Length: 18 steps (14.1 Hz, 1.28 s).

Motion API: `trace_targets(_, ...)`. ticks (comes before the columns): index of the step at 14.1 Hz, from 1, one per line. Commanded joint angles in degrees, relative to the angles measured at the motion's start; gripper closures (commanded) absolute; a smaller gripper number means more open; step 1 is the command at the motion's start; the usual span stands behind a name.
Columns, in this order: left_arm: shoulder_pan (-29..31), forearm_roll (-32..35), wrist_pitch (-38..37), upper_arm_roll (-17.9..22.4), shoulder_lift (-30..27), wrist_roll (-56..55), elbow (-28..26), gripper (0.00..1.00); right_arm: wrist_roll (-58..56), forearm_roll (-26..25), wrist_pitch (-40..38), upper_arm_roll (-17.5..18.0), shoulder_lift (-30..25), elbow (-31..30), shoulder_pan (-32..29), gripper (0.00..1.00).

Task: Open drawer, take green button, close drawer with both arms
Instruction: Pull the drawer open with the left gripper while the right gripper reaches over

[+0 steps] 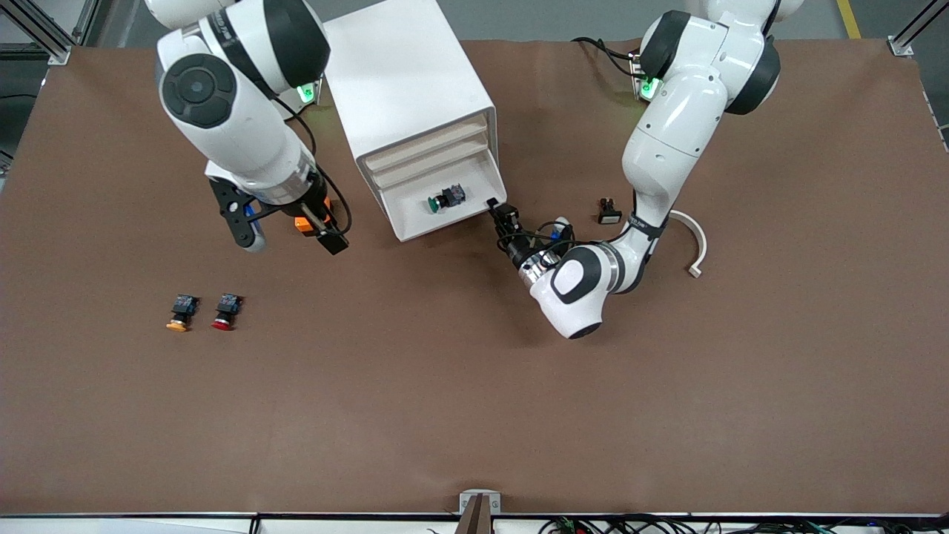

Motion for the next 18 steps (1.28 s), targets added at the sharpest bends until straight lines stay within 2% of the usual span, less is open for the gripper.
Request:
trace_targets(1, 1.2, -1.1, 2.3, 0.5, 0.2, 1.0, 0.2, 0.82, 3.0, 0.4, 1.8, -0.3, 1.3, -0.9, 2.9, 0.00)
trace_targets(7, 2.6, -2.4, 2.8, 0.5, 0.2, 1.9, 0.1, 0.79, 11.1, 0.3, 8.0, -0.3, 7.3, -0.9, 11.1, 0.00)
trace_targets(8, 2.6, -2.4, 2.8, 0.5, 0.2, 2.2, 0.1, 0.75, 12.1, 0.1, 8.7, -0.3, 8.2, -0.9, 12.4, 0.00)
trace_targets(9, 2.7, -2.4, 2.8, 0.5, 0.1, 2.7, 0.1, 0.56, 13.2, -0.2, 9.4, -0.3, 9.1, -0.9, 13.8, 0.00)
trace_targets(10, 2.8, -2.5, 2.8, 0.4, 0.0, 2.7, 0.1, 0.22, 14.8, -0.4, 10.5, -0.4, 10.1, -0.9, 15.2, 0.00)
trace_targets(11, 2.8, -3.0, 2.8, 0.4, -0.2, 2.9, 0.2, 0.02, 16.4, -0.6, 11.7, -0.4, 11.0, -0.9, 16.4, 0.00)
trace_targets(18, 5.2, -3.8, 2.8, -0.1, -1.8, 13.9, 1.7, 0.00, 20.9, -4.0, 14.0, -0.4, 15.2, -1.1, 20.2, 0.00)
